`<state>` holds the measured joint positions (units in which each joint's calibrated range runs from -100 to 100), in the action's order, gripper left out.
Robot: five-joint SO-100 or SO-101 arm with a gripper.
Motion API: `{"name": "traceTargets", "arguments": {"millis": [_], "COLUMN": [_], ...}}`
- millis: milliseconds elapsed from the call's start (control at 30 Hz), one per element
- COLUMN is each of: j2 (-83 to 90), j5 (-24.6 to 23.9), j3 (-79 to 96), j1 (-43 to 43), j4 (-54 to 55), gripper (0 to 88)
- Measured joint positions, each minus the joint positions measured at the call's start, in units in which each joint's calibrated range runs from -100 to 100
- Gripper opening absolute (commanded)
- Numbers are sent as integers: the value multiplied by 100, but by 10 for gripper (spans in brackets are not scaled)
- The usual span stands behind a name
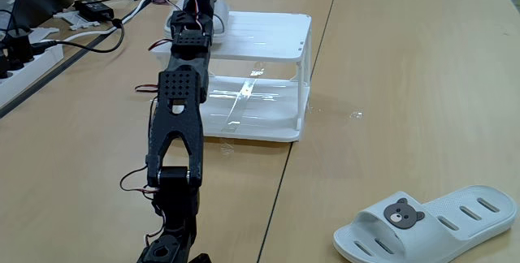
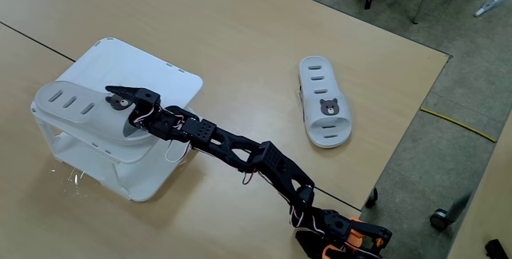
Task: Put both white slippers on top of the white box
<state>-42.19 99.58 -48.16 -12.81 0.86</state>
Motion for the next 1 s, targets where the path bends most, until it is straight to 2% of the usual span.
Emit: {"name": "traceTargets", "arguments": {"millis": [267, 400, 600, 1000], "j2": [0, 231, 602, 907], "j5": [0, 0, 0, 0], "j3": [0, 728, 881, 916], "j1": [0, 0, 15, 82], "j4": [0, -52, -1013, -1579], "gripper": [186, 186, 186, 186]}}
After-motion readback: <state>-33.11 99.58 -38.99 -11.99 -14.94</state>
